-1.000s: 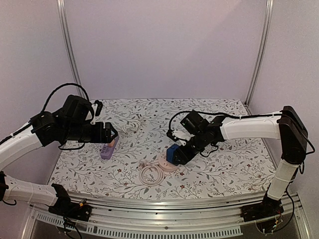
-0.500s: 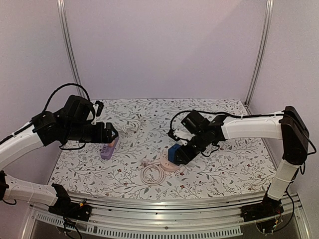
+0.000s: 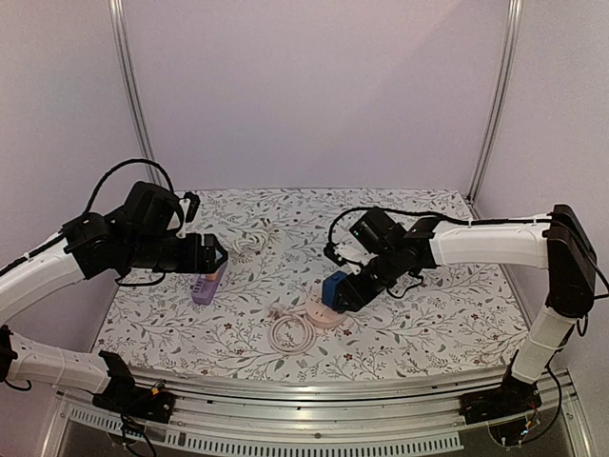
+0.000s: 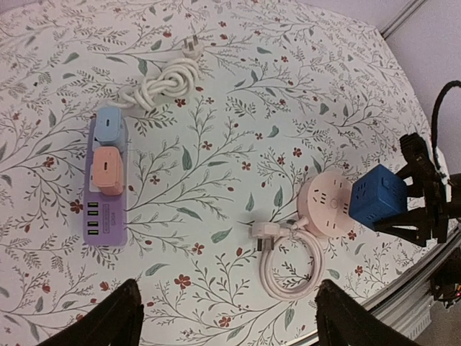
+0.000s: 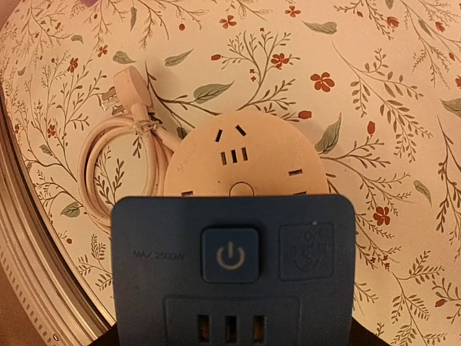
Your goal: Insert the plug
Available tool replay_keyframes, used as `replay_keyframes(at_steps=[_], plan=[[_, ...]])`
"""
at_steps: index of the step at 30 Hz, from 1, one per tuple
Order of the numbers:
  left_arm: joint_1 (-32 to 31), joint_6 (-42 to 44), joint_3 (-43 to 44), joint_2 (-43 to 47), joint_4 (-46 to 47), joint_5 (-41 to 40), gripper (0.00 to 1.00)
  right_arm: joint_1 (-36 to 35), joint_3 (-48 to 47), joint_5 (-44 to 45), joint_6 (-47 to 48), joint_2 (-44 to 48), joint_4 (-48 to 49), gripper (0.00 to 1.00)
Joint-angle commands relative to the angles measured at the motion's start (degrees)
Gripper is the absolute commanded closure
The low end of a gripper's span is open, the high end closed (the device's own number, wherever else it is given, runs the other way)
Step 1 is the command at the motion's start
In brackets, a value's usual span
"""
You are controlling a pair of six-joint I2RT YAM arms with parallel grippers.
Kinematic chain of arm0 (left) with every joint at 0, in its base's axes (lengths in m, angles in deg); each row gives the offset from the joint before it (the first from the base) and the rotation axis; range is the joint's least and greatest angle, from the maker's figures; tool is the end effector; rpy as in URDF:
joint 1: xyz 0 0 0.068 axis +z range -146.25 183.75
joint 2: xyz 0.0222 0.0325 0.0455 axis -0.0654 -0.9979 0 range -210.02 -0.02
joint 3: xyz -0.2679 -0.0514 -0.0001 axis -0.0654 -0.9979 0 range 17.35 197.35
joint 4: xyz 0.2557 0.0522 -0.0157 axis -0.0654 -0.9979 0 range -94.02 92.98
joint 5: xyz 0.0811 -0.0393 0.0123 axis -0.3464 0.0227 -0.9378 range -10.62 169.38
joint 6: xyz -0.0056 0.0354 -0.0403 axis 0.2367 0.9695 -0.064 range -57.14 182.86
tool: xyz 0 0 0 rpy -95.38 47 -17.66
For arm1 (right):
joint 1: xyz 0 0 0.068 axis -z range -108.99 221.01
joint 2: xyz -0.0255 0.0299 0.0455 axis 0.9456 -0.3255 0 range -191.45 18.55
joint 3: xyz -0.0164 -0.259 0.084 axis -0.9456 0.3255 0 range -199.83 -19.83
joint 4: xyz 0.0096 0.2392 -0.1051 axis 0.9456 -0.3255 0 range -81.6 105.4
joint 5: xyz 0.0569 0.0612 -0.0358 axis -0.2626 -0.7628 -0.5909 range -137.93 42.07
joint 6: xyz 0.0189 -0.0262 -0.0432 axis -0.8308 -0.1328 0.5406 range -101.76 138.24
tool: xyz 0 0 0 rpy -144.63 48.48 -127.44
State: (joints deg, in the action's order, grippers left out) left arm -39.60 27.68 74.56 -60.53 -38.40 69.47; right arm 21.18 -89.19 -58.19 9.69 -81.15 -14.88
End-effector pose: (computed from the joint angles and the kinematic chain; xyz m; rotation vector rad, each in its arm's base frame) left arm 0.1610 -0.1436 0.3123 0.0836 2.3843 -0.4699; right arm 0.2272 0.2789 0.2066 -1.0203 2.5274 0.5621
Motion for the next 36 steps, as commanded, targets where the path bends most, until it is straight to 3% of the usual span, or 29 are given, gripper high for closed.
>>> replay_keyframes(at_steps=[1,36], plan=[[-0.84,0.2,-0.3,-0.4,0.54,-0.57,0.17,0.39,1.12,0.46,-1.51,1.55,1.34,1.0],[-1.08,0.03,-0.18,-1.67,0.91,-0.77,0.17,0.92,-1.09,0.2,-0.46,-4.22,1.29,1.0]])
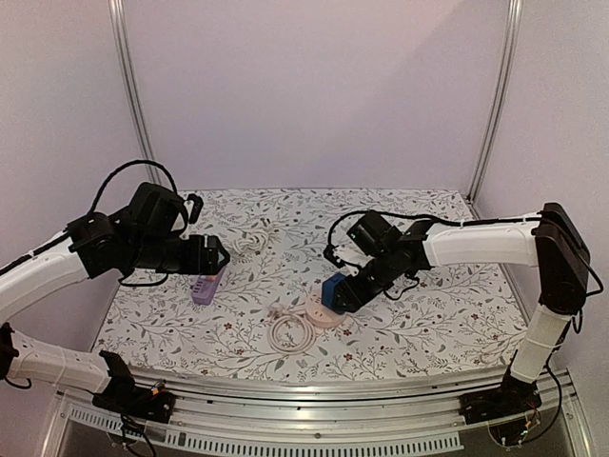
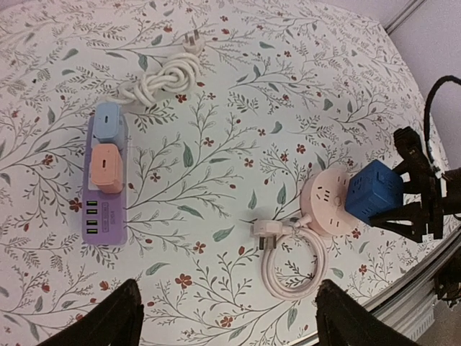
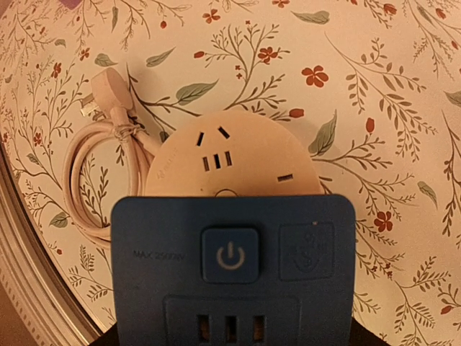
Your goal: Insert the plug
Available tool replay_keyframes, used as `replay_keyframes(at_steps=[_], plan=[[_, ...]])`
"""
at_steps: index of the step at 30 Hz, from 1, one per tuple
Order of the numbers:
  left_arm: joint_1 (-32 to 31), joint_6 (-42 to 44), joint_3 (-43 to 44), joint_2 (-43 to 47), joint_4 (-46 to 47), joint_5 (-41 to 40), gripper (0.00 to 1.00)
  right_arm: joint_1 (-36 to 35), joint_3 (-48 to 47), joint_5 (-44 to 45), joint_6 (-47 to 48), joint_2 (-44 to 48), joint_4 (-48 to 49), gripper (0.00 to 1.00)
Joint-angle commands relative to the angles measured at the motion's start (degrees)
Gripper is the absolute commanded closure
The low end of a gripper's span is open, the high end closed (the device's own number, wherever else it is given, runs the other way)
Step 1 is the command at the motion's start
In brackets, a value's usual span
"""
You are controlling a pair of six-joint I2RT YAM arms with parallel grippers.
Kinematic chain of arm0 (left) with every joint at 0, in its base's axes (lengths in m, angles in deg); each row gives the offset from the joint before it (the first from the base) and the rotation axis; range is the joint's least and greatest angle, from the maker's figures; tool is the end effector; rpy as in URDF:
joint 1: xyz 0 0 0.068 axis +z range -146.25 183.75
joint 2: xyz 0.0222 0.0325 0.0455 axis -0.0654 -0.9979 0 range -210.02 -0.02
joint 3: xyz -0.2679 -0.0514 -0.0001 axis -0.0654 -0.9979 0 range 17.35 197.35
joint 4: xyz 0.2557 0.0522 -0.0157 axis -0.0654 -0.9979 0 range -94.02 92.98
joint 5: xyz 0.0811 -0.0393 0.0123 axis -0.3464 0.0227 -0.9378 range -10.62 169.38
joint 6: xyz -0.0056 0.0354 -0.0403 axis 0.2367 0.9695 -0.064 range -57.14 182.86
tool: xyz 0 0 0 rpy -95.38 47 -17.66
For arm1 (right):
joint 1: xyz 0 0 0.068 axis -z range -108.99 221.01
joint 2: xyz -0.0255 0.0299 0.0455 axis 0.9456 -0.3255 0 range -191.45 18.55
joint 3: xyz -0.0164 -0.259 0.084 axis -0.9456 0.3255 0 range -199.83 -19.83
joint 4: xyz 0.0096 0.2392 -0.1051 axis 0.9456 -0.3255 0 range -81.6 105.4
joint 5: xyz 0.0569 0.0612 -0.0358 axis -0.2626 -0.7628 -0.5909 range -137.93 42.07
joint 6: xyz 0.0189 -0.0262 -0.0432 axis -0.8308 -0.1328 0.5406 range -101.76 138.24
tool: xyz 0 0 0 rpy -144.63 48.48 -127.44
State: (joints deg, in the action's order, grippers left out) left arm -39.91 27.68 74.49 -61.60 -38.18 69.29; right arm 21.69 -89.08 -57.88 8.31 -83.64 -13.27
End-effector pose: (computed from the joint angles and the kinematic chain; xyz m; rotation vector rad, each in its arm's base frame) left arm 0.1631 -0.1471 0.3086 0.0910 2.3975 -0.4578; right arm 0.2338 0.2813 0.1926 -0.9810 2.5621 0.5507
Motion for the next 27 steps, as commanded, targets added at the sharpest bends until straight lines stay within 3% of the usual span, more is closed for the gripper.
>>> replay_keyframes(at_steps=[1,27], plan=[[-0.81,-0.03,-0.18,-0.67,0.73,-0.56,0.17,0.43,-1.18,-0.22,0.96,-1.81,-0.38,1.0],[-1.14,0.81,1.92,-3.18,1.15,-0.47,0.18,-1.03,5.6,4.99,5.75,-3.19,1.67,1.0]])
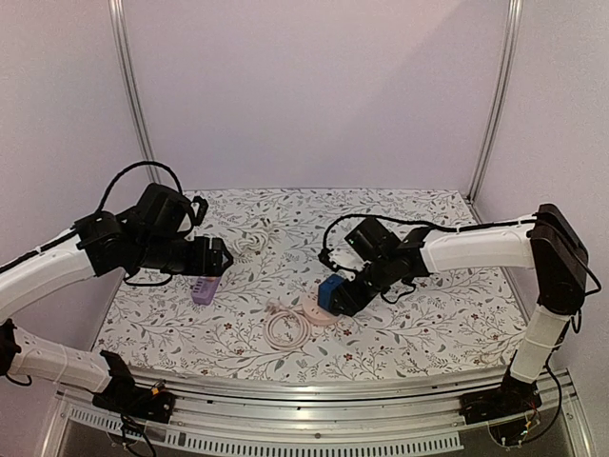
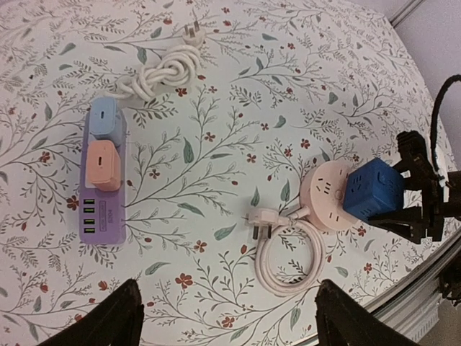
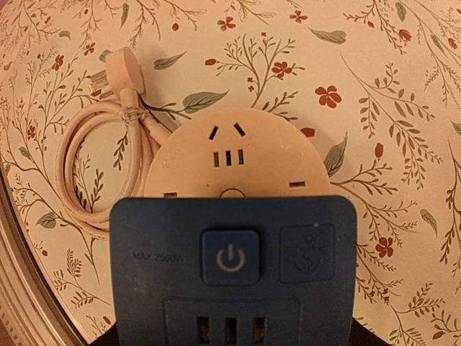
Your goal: Insert the plug
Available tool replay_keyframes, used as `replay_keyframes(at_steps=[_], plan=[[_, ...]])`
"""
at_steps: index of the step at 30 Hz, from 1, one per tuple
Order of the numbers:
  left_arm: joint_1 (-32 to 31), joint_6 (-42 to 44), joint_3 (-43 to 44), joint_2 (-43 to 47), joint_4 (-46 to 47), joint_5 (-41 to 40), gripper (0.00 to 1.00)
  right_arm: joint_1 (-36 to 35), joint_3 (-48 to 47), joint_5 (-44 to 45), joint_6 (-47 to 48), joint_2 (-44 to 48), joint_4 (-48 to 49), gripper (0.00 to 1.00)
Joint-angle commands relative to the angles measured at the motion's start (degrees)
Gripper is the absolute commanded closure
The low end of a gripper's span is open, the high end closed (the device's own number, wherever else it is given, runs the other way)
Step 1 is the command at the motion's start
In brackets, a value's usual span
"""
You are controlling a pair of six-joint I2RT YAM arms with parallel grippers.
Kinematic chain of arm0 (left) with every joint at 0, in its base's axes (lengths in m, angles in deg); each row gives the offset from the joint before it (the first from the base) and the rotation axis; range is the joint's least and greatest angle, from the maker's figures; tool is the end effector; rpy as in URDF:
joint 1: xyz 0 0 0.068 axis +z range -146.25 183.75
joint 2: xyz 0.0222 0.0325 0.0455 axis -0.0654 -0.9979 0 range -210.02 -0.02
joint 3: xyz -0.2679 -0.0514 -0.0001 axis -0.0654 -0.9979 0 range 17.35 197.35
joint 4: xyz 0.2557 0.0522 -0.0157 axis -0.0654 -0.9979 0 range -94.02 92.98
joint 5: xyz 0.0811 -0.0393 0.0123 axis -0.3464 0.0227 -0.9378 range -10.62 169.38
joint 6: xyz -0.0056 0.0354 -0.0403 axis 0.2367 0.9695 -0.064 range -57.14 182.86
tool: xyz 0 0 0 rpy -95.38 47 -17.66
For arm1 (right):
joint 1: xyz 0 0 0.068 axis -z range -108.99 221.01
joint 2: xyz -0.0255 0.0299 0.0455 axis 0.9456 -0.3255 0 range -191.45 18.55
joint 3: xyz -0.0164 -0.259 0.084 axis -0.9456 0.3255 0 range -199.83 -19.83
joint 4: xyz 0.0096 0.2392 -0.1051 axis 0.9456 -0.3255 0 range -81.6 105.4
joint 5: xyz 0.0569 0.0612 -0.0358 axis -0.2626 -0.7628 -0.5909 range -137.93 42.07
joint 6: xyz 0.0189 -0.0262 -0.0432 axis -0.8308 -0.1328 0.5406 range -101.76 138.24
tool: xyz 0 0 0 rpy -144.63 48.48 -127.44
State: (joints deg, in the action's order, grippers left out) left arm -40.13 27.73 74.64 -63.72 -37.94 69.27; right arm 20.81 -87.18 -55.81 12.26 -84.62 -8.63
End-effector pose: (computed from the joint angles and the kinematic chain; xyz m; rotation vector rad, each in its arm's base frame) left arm 0.1680 -0.1530 0.3022 0.1013 2.4240 -0.4370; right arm 0.2323 0.2864 0.1812 -1.0609 2.4791 0.5059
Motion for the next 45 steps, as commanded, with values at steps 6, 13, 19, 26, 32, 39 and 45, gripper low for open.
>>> replay_keyframes(at_steps=[6,13,19,26,32,39,45], plan=[[-1.36,0.77,2.77,-2.02,0.91,-0.46,0.18,-0.11,4.99,0.54,3.25,-1.24,-2.11,1.0],[-2.21,0.56,3.42,-2.48,0.77,-0.71,0.18,-0.14,6.12,0.07,2.82,-1.21,-0.74,1.0],[-2.86,0.55,4.11,-2.87,0.09,-1.18,0.18,-0.15,6.62,1.77,2.4,-3.17,-0.95,1.0],[-3.3,0.64,5.07,-3.84,-0.19,-1.36,0.18,-0.13,7.64,1.87,0.21,-4.82,-0.62,1.0],[-3.67,0.92,5.81,-4.88,-0.25,-1.23,0.18,-1.39,10.66,3.37,7.24,-3.12,0.82,1.0],[-3.84,1.26,6.51,-5.19,-0.75,-1.19,0.18,-1.23,5.57,3.25,11.91,-3.94,-4.52,1.0],[-4.02,1.44,6.33,-4.99,-0.82,-1.06,0.18,-1.28,0.97,1.72,11.13,-6.91,-7.95,1.0]])
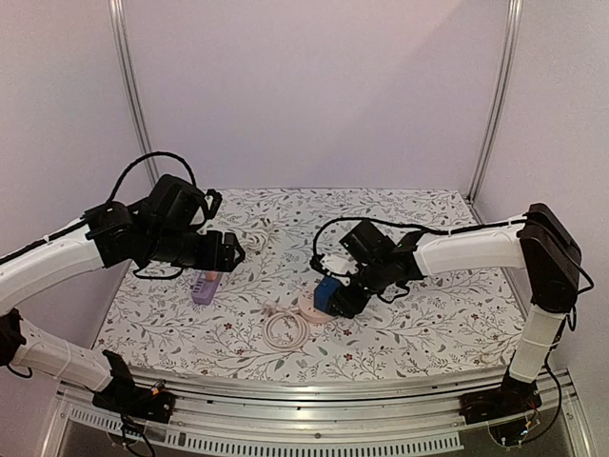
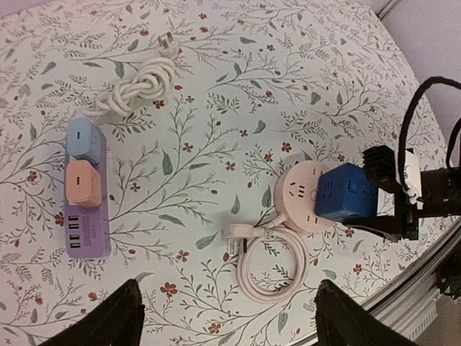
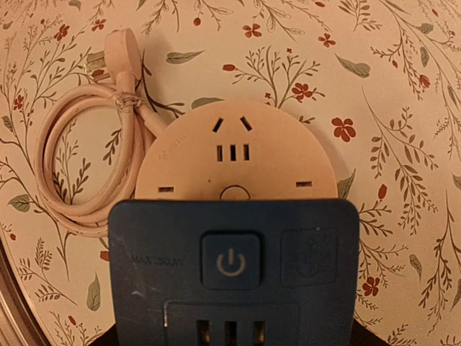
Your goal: Insert the plug
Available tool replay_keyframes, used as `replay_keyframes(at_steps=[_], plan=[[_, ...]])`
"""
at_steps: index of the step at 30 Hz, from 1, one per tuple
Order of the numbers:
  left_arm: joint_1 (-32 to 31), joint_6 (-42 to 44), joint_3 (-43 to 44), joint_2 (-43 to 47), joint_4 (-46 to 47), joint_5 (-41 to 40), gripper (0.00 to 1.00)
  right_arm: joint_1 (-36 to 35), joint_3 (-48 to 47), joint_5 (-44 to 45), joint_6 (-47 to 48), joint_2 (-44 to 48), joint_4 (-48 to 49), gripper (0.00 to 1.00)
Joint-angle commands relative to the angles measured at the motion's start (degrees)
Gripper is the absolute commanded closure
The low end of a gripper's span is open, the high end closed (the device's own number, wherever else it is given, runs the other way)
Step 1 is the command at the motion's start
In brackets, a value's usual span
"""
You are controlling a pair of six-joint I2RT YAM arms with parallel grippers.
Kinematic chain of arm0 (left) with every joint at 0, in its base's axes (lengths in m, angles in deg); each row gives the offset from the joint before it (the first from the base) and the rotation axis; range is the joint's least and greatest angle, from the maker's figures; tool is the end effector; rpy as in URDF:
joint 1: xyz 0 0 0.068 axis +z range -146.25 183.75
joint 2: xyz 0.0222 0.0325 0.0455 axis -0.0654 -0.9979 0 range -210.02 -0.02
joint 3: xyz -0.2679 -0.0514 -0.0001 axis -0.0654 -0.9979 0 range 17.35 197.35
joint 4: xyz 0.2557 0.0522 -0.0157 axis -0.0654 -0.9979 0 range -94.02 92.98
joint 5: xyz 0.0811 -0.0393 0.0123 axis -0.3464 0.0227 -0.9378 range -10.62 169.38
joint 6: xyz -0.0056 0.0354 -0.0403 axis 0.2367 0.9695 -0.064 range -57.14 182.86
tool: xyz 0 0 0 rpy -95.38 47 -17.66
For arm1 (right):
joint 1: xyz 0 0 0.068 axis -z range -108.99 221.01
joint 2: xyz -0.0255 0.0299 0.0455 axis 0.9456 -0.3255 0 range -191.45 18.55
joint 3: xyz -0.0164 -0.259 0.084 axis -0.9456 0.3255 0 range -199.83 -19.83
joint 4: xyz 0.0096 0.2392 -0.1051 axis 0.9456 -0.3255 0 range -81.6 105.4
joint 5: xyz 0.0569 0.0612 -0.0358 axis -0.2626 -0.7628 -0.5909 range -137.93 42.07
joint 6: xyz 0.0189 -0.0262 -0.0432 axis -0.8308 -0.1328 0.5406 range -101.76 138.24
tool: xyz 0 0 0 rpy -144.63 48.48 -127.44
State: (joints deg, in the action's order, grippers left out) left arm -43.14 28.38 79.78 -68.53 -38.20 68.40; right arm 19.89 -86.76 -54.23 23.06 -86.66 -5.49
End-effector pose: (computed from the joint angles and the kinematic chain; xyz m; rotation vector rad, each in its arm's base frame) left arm 0.1739 -0.1759 0.3128 0.1710 2.4165 -0.4411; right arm 0.2322 0.2941 0.1695 -1.2819 2.3284 0.4227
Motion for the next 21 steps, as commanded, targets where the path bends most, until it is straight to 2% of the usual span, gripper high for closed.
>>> replay_keyframes(at_steps=[1,13,21], plan=[[-1.01,0.74,1.2,-0.12,-0.66,-0.29,0.18,-0.36,0.51,-0.31,0.14,-5.4,-11.11,1.0],[-1.2,-0.7,-1.79,3.55,-1.22,-1.02,0.18,-0.34,-1.75,-2.98,-4.48,-15.71,-14.28,1.0],[-1.27,-1.09,-2.76,4.14,-1.57,-1.27,0.18,-0.37,-7.06,-0.8,-10.31,-21.72,-24.54,1.0]])
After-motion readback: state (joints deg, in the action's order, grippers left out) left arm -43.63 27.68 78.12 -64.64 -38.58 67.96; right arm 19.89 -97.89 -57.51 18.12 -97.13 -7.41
